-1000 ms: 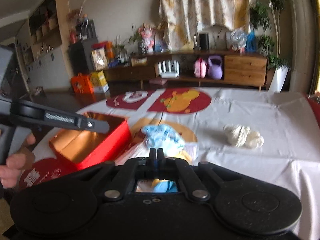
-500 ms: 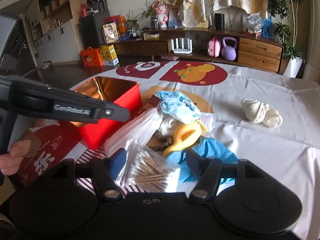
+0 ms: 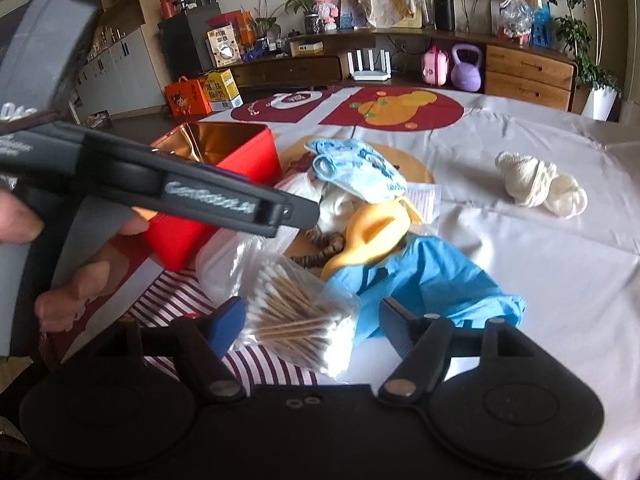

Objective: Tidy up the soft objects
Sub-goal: 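Grasp the clear cotton swab bag with the right tool while the left tool holds the mesh bag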

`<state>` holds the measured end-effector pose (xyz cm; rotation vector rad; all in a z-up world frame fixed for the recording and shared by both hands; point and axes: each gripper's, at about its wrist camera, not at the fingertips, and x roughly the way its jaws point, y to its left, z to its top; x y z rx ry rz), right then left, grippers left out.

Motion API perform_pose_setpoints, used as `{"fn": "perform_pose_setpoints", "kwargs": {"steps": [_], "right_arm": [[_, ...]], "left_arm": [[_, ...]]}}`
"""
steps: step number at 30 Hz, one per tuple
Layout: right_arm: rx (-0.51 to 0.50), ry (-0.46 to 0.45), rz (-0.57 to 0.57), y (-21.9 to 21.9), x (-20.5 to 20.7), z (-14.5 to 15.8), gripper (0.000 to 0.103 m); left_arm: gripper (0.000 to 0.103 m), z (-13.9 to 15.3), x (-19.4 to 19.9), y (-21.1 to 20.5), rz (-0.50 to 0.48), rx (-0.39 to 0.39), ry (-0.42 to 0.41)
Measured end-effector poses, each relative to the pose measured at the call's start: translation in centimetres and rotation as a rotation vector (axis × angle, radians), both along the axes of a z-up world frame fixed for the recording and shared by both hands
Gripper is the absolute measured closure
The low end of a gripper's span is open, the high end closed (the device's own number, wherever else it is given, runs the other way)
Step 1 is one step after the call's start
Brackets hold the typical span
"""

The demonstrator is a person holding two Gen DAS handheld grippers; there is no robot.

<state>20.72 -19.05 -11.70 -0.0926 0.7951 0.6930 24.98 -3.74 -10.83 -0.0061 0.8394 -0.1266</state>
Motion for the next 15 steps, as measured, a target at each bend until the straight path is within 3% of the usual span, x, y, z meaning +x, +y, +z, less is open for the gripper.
{"fn": "perform_pose_setpoints", "kwargs": {"steps": [4,7,12,14,15], "right_arm": [[-0.003,0.015,-0.001,0.3,0.3,-0.6,0.030],[-0.021,0.017,0.002,0.7,0.2,-1.0,0.035],[-0.029,0.019,-0.001,0.9,0.0,-1.2,0.052],[-0.029,0.014,-0.007,0.8,-0.1,-1.0,0.057],[-0.027,0.012,-0.008,0.8,-0.2,-0.9,0.060]], "left_arm": [[0.032,-1.2,1.1,0.1,0.012,0.013,0.027],[0.033,-1.7,1.3,0.2,0.022,0.021,0.036],[0.053,-1.7,0.9,0.3,0.027,0.019,0.032],[0.069,-1.7,0.8,0.3,0.029,0.028,0.036],[0.070,-1.7,0.7,0.4,0.029,0.027,0.037]]}}
